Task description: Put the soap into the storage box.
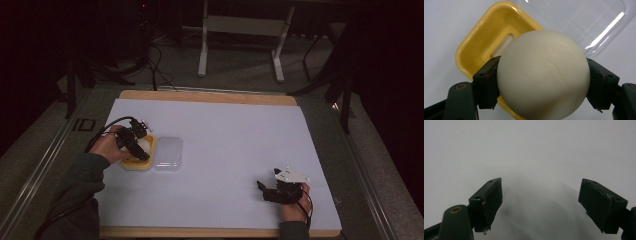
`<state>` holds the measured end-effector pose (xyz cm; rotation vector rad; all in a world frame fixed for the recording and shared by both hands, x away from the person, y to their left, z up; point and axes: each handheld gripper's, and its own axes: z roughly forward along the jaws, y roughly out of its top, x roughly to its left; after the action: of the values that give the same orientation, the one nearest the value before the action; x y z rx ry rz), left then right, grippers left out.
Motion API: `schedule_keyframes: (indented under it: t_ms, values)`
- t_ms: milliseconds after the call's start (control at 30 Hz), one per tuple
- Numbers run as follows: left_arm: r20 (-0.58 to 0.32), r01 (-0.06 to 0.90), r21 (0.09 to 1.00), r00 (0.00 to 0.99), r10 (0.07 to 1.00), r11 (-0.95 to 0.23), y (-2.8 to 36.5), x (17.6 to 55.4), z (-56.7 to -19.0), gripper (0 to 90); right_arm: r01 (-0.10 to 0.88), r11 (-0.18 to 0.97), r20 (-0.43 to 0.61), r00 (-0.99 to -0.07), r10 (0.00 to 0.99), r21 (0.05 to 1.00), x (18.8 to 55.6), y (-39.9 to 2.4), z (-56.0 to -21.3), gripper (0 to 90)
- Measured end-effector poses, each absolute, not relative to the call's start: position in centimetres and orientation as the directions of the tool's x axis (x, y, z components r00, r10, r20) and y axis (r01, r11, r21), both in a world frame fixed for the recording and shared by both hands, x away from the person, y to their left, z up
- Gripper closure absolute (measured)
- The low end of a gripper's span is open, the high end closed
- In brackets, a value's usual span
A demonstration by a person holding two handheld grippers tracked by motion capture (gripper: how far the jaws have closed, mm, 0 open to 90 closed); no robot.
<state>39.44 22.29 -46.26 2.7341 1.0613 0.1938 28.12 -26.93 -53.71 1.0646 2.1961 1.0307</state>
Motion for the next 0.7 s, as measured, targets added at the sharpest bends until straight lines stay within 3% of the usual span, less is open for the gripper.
schedule_keyframes:
  t_ms: [700]
  values:
    - [0.079,0.64,0.249,0.734,0.674,-0.727,24.1,39.7,-46.8,25.2,0.44,0.413,-0.101,-0.577,0.811,0.798,28.1,-26.9,-53.7,19.4]
